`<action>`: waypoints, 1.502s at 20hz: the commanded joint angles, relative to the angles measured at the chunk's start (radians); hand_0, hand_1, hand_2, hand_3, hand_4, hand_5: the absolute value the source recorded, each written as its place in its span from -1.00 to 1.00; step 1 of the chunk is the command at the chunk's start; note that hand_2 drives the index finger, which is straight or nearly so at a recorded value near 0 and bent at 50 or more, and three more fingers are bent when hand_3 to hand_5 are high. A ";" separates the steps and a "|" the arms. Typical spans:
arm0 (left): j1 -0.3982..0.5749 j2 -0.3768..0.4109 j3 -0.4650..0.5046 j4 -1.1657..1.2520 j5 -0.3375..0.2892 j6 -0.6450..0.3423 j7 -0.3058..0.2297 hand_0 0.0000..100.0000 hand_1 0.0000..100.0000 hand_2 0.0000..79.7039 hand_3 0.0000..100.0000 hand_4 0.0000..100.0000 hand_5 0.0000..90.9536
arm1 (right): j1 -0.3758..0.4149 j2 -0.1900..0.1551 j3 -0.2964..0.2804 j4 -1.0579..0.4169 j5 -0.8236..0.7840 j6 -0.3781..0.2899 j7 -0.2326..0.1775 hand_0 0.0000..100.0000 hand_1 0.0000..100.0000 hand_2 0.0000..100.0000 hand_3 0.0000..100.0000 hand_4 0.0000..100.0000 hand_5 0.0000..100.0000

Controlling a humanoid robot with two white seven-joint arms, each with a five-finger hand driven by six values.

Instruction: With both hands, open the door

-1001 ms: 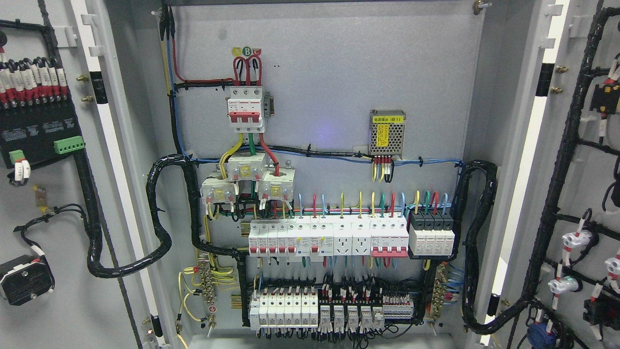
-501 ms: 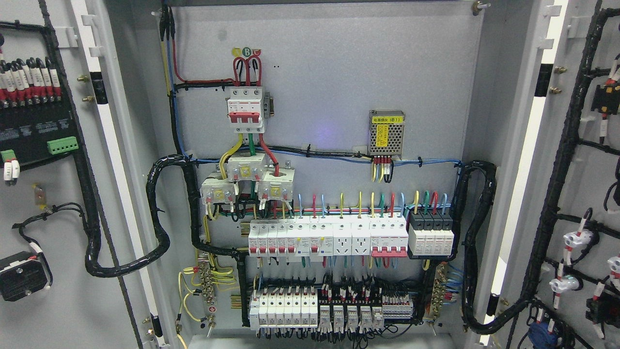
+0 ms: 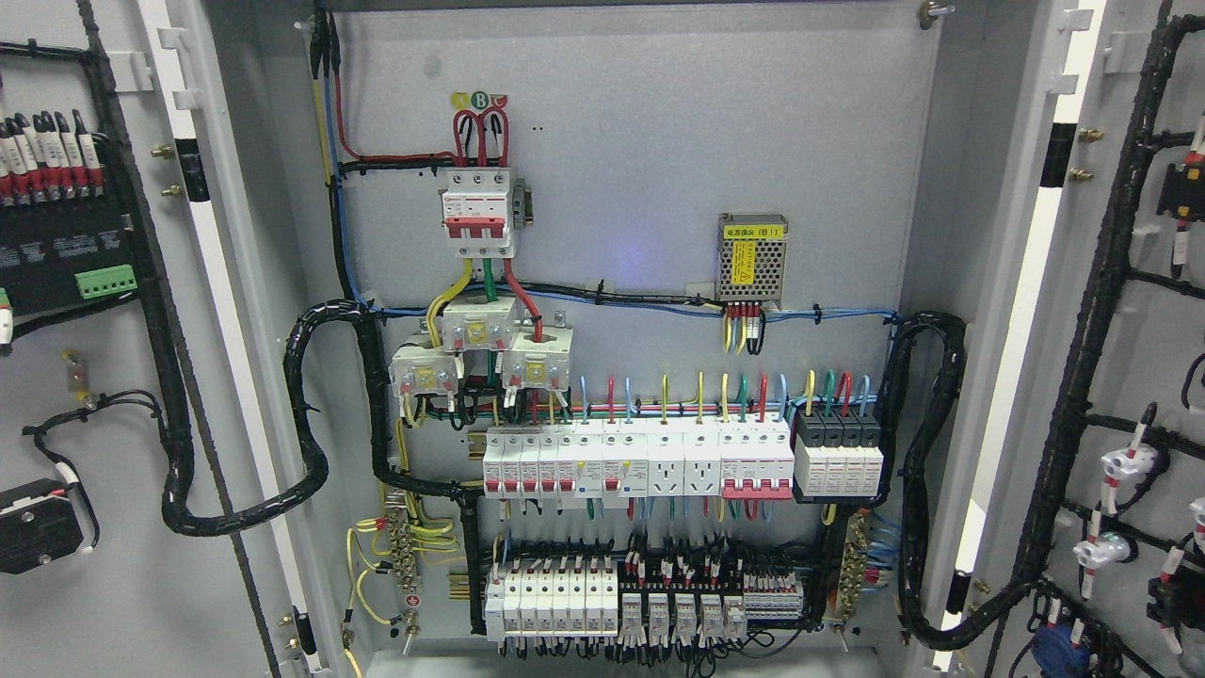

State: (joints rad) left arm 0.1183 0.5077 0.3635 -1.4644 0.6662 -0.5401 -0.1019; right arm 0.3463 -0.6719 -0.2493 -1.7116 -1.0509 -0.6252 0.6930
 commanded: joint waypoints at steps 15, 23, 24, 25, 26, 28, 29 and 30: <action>-0.069 0.026 0.000 0.142 0.000 0.002 0.001 -1.00 -1.00 -1.00 -1.00 -0.91 -1.00 | -0.010 -0.028 0.002 0.021 -0.043 0.001 0.002 -1.00 -1.00 -1.00 -1.00 -1.00 -1.00; -0.068 0.028 0.000 0.133 0.003 0.000 0.001 -1.00 -1.00 -1.00 -1.00 -0.92 -1.00 | -0.007 -0.023 0.018 -0.042 -0.043 0.001 0.000 -1.00 -1.00 -1.00 -1.00 -1.00 -1.00; -0.068 0.028 0.000 0.131 0.003 0.000 0.001 -1.00 -1.00 -1.00 -1.00 -0.92 -1.00 | -0.007 -0.023 0.025 -0.052 -0.043 0.001 0.000 -1.00 -1.00 -1.00 -1.00 -1.00 -1.00; -0.066 0.028 -0.001 0.130 0.004 -0.001 0.001 -1.00 -1.00 -1.00 -1.00 -0.92 -1.00 | -0.007 -0.023 0.034 -0.065 -0.043 0.001 0.000 -1.00 -1.00 -1.00 -1.00 -1.00 -1.00; -0.065 0.028 -0.001 0.128 0.006 -0.001 0.001 -1.00 -1.00 -1.00 -1.00 -0.92 -1.00 | -0.007 -0.022 0.044 -0.074 -0.043 0.001 0.000 -1.00 -1.00 -1.00 -1.00 -1.00 -1.00; -0.058 0.028 -0.006 0.110 0.007 -0.003 -0.001 -1.00 -1.00 -1.00 -1.00 -0.92 -1.00 | -0.007 -0.018 0.054 -0.086 -0.043 0.001 0.000 -1.00 -1.00 -1.00 -1.00 -1.00 -1.00; -0.054 0.028 -0.008 0.098 0.009 -0.003 -0.001 -1.00 -1.00 -1.00 -1.00 -0.92 -1.00 | -0.007 -0.017 0.062 -0.091 -0.043 0.001 0.000 -1.00 -1.00 -1.00 -1.00 -1.00 -1.00; -0.045 0.028 -0.009 0.081 0.009 -0.003 -0.001 -1.00 -1.00 -1.00 -1.00 -0.92 -1.00 | -0.007 -0.014 0.070 -0.097 -0.043 -0.001 0.000 -1.00 -1.00 -1.00 -1.00 -1.00 -1.00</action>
State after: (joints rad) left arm 0.0567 0.5330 0.3619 -1.3463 0.6705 -0.5369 -0.1003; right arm 0.3386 -0.6929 -0.2252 -1.7463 -1.0936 -0.6232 0.6969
